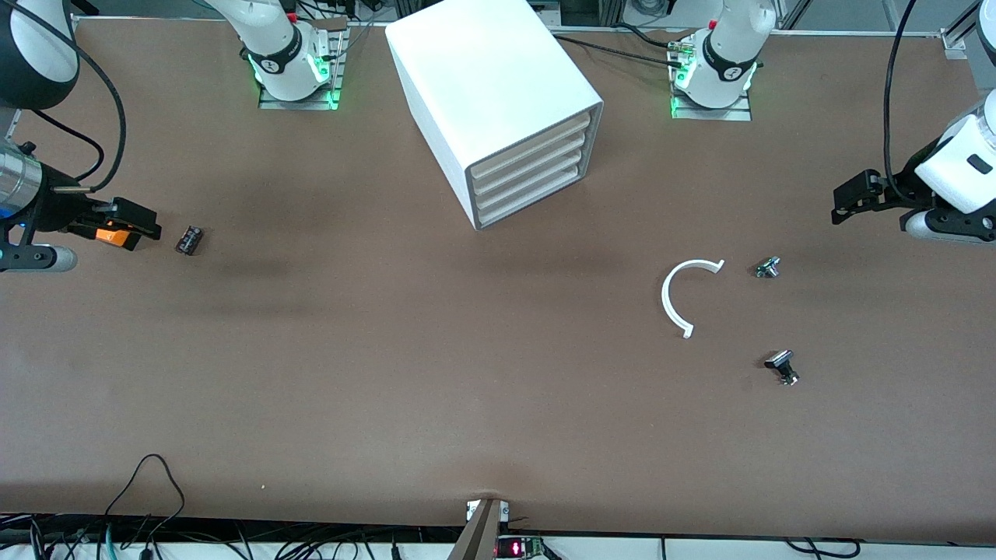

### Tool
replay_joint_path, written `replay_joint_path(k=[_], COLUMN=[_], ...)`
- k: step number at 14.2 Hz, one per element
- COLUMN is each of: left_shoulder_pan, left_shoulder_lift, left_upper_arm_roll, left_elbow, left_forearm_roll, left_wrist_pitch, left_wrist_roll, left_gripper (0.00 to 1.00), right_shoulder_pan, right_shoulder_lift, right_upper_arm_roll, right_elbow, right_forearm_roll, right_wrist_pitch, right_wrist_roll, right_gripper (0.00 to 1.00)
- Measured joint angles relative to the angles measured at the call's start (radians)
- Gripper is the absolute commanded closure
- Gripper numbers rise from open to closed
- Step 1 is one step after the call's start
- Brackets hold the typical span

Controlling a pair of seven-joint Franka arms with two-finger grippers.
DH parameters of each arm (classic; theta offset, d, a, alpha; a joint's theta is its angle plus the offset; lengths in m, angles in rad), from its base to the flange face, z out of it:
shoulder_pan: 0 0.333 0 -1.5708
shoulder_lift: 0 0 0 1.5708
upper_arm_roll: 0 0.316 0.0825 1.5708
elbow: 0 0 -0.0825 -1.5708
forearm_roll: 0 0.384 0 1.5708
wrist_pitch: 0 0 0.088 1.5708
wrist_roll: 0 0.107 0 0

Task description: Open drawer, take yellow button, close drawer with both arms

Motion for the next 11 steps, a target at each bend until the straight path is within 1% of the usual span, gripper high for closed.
replay_joint_path(k=[11], left_shoulder_pan=[-0.002], left_shoulder_lift=[-0.002], left_upper_arm_roll=[-0.009], left_elbow=[0.001], left_forearm_roll=[0.0], left_wrist_pitch=[-0.001], left_wrist_roll=[-0.003], left_gripper=[0.0], right_shoulder_pan=[0.0], right_shoulder_lift=[0.0], right_upper_arm_roll=[0.0], right_elbow=[0.0], right_forearm_roll=[0.0], right_wrist_pitch=[0.0], right_wrist_roll=[-0.001], right_gripper=[0.0])
